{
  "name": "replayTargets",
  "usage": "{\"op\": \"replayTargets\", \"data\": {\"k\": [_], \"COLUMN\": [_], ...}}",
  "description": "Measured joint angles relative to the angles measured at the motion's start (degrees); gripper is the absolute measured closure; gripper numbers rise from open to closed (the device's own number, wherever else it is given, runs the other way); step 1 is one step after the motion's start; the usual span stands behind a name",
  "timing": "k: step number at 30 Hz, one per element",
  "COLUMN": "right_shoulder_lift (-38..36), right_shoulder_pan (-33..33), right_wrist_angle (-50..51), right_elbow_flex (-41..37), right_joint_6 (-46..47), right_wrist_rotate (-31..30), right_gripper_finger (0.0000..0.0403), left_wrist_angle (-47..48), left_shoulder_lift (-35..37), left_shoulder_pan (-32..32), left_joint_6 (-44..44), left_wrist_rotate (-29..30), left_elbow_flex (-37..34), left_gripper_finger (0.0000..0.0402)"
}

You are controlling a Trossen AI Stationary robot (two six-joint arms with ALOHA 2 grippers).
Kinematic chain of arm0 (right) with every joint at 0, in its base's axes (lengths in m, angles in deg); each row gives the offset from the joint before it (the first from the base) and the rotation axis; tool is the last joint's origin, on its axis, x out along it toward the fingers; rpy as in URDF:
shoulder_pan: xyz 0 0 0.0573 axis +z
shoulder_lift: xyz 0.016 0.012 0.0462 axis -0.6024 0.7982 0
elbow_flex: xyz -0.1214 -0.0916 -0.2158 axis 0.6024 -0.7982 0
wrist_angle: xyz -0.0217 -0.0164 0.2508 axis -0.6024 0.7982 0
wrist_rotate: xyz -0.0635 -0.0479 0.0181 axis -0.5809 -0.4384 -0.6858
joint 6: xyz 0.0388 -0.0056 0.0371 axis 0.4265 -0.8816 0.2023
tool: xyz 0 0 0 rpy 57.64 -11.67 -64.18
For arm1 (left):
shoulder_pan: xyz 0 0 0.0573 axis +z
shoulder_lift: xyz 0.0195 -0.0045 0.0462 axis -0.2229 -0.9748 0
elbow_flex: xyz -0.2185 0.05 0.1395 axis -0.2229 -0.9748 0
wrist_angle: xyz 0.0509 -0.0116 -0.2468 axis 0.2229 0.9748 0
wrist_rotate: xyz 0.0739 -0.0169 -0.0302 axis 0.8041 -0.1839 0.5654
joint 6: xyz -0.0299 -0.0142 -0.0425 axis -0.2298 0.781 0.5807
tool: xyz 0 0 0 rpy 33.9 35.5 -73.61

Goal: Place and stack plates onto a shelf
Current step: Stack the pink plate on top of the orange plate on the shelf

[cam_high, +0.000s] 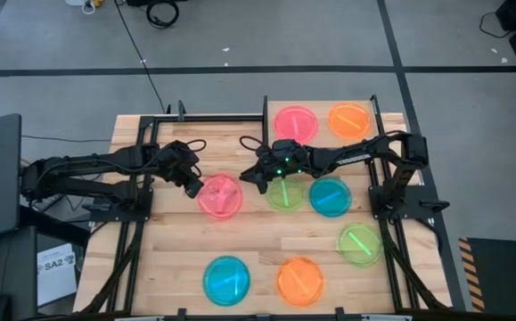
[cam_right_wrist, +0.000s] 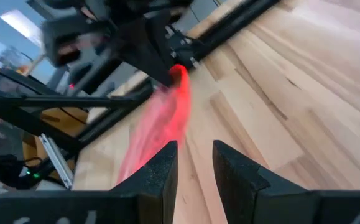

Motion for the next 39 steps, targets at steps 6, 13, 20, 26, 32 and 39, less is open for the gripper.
{"op": "replayTargets", "data": {"k": [6, 13, 20, 26, 32, 39], "right_shoulder_lift": [0.3, 0.3, 0.3, 0.3, 0.3, 0.3], "right_shoulder_pan": [1.3, 2.3, 2.1, 1.3, 1.4, 1.9], "right_wrist_angle": [-3.6, -3.7, -3.6, -3.2, -2.5, -1.0], "right_elbow_flex": [0.0, 0.0, 0.0, 0.0, 0.0, 0.0], "right_joint_6": [0.0, 0.0, -0.2, -0.3, -0.3, -0.3], "right_wrist_rotate": [0.3, 0.0, -0.6, -0.9, -0.9, -1.1], "right_gripper_finger": [0.0296, 0.0295, 0.0295, 0.0295, 0.0295, 0.0295], "left_wrist_angle": [0.0, -0.1, -0.3, -0.3, -0.4, -0.4], "left_shoulder_lift": [0.0, 0.0, 0.0, 0.0, 0.0, 0.0], "left_shoulder_pan": [1.3, 2.2, 2.2, 2.1, 2.1, 2.1], "left_joint_6": [0.0, 0.0, 0.0, 0.0, 0.0, 0.1], "left_wrist_rotate": [0.0, 0.0, 0.0, 0.0, 0.0, 0.0], "left_elbow_flex": [0.0, 0.0, 0.0, 0.0, 0.0, 0.0], "left_gripper_finger": [0.0393, 0.0393, 0.0393, 0.0393, 0.0393, 0.0393]}}
